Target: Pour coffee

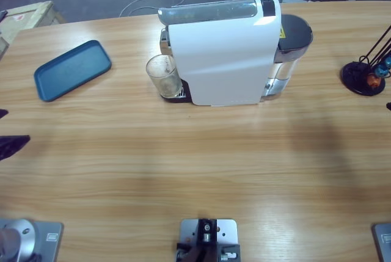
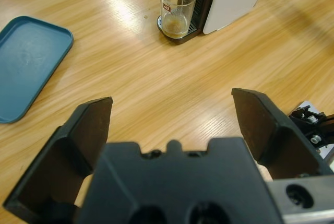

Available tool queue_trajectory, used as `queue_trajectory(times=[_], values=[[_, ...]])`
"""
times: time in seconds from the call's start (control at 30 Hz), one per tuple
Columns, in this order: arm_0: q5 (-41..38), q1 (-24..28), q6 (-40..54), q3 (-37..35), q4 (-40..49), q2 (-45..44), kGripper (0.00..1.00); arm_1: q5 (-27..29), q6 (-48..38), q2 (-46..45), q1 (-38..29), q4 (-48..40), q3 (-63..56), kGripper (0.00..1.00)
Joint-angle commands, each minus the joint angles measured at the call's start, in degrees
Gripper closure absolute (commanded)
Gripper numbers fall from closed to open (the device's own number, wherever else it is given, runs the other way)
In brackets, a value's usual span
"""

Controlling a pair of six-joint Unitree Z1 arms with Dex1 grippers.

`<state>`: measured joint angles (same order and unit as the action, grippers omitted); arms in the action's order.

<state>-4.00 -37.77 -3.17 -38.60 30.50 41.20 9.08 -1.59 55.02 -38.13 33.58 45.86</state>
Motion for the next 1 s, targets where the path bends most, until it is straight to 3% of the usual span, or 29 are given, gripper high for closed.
queue_trajectory(times=[0.03, 0.63, 0.73, 1.0], values=[[0.2, -0.4, -0.3, -3.3, 6.5, 4.5, 0.013, 0.9, -0.9, 1.7, -0.2, 0.3, -1.3, 0.000], [0.7, -1.5, -0.2, -3.0, 5.4, 6.9, 0.004, 1.0, -1.0, 1.6, -0.1, 0.3, -1.4, 0.000], [-1.7, -1.5, 1.0, 0.3, -2.4, 4.6, 0.004, 1.0, -1.0, 1.6, -0.1, 0.3, -1.4, 0.000], [-1.1, -1.5, 1.9, -8.3, -2.3, 12.0, 0.004, 1.0, -1.0, 3.1, 0.0, 0.5, -1.0, 0.000]])
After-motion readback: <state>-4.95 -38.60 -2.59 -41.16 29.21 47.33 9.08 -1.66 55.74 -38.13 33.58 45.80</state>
